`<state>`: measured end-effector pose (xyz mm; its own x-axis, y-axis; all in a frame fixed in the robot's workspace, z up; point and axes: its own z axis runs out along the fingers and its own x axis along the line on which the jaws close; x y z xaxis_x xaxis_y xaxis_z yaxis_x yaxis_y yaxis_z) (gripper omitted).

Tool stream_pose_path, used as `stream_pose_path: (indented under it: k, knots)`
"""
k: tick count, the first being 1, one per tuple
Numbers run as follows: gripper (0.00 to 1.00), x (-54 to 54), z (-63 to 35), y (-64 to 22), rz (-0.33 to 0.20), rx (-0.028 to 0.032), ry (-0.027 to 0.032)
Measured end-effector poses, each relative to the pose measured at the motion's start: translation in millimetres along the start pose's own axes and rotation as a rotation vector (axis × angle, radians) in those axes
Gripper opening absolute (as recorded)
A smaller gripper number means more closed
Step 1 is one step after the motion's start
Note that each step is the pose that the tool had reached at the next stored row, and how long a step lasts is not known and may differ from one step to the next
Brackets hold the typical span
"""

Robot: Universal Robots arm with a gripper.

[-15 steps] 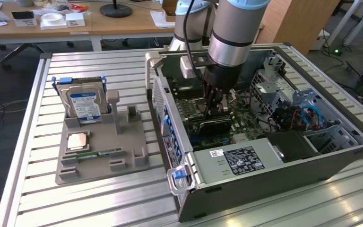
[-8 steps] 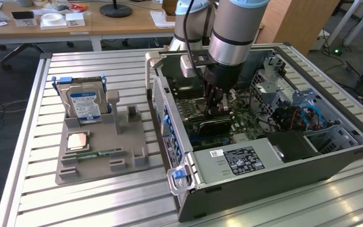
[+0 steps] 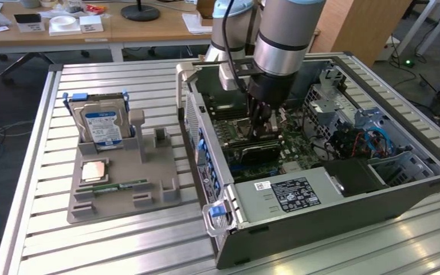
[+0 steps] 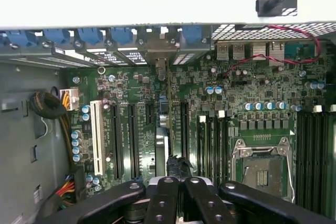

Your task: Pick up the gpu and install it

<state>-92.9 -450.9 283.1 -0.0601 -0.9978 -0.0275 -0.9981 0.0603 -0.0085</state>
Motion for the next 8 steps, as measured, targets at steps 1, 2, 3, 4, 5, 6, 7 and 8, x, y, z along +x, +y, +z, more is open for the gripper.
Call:
stream_pose_path:
  k: [1,2,3,4,5,6,7,8]
  knots:
    - [0.11,0.0,-1.4,0.0,0.0,0.0,0.0]
    - [0.11,-0.1,-3.0,0.0,0.0,0.0,0.0]
    - [0.11,-0.1,-5.0,0.0,0.0,0.0,0.0]
    - [0.11,-0.2,-7.0,-0.1,0.0,0.0001,-0.0001]
    - [0.11,-0.2,-9.0,-0.1,0.0,0.0,0.0]
    - [0.11,-0.3,-11.2,-0.1,0.0,0.0,0.0]
    - [0.11,-0.4,-13.7,-0.1,0.0,0.0,0.0]
    - [0.11,-0.5,-15.8,-0.1,0.0,0.0,0.0]
